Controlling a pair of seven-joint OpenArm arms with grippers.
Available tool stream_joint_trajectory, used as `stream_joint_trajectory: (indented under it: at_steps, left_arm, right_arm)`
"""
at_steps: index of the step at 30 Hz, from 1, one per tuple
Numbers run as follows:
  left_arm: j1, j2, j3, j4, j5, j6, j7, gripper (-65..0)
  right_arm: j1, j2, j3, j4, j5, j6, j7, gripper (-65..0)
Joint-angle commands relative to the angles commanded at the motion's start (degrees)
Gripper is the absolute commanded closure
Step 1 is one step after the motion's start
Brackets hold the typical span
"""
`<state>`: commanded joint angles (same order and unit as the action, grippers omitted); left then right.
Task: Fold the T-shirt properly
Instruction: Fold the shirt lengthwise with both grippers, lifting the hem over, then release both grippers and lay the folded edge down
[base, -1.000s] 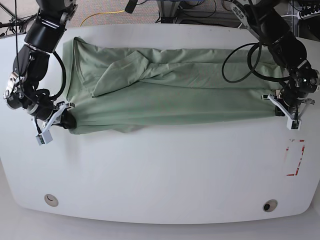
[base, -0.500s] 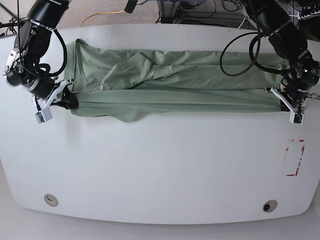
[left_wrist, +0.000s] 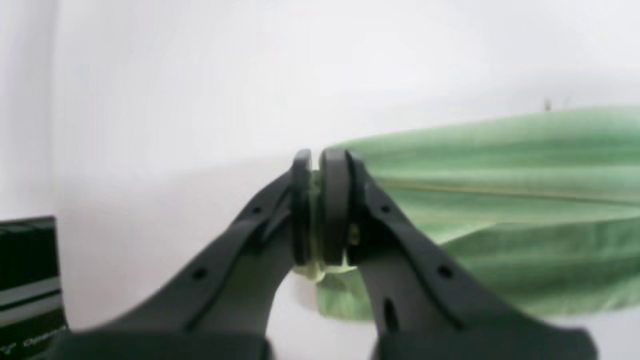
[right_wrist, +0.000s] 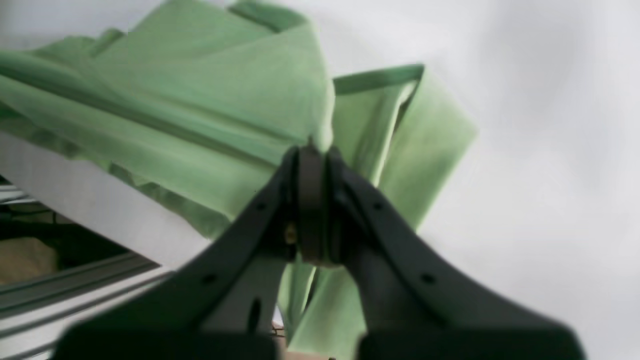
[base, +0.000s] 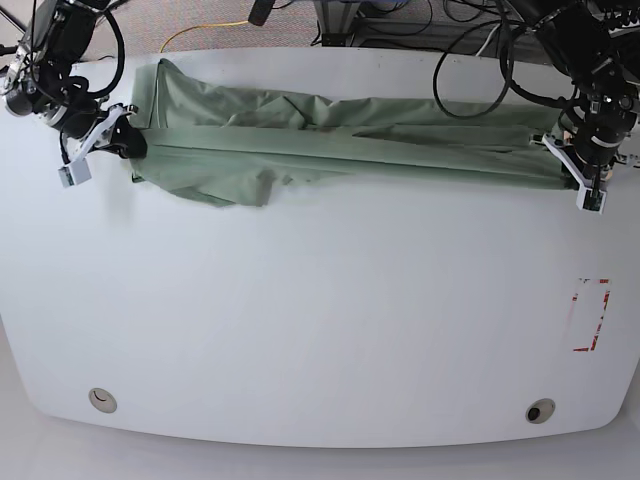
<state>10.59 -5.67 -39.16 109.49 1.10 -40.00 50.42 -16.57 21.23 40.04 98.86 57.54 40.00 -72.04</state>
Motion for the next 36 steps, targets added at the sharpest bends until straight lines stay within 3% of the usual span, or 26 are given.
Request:
stream_joint_trajectory:
  at_steps: [2,4,7,9,12,15,21,27,30,33,36]
  left_arm:
    - [1.76,-0.62,0.09,-0.09,0.00,0.00,0.00,-2.4]
    - [2.73,-1.85,0.97,-0.35,0.09,0.00,0.00,-11.0]
    - [2.99,-2.29,2.20,-0.88,0.26,0.00,0.00,-26.0]
    - [2.99,-2.46,2.11,-1.41,0.44,0.00,0.00,-36.7]
    - [2.99,-2.55,2.29,-1.41,0.44,0.00,0.00,-39.0]
    - [2.73,-3.60,3.25,-1.05,0.00,0.00,0.00,-39.0]
    - [0.35,-3.87,3.78,2.02,-2.90,0.00,0.88,-39.0]
    - [-1.32,-4.04,3.69,2.81,-9.49,0.00,8.62,-39.0]
    - [-1.32,-3.69,3.60,2.46,-7.65,0.00,8.88,-39.0]
    - [0.09,-1.93,3.87,1.67,-4.31,0.00,8.97,-39.0]
    - [2.02,-1.49,3.69,0.79,-2.29,0.00,8.88,-39.0]
  right_arm:
    - [-1.23,-0.88,0.18,0.00,-0.26,0.00,0.00,-0.3]
    - [-1.85,-1.05,0.26,-0.18,-0.44,0.00,0.00,-3.0]
    - [-2.29,-1.32,0.26,-0.09,-0.53,0.00,0.18,-12.5]
    - [-2.73,-1.41,0.35,0.00,-0.53,0.00,0.00,-24.3]
    - [-3.78,-1.41,0.35,0.00,-0.44,0.00,0.26,-40.3]
    - [-3.78,-1.32,1.49,0.70,0.35,0.00,0.35,-48.2]
    - [-2.55,-4.22,4.31,7.21,1.93,0.00,0.26,-45.3]
    - [0.35,-7.21,2.81,9.32,1.93,0.00,-0.09,-45.2]
    - [1.05,-8.44,0.62,8.97,1.58,0.00,-0.09,-44.9]
    - [0.79,-9.58,-2.11,8.97,1.49,0.00,0.00,-35.4]
    - [0.00,-10.29,-4.57,8.79,1.23,0.00,0.09,-17.9]
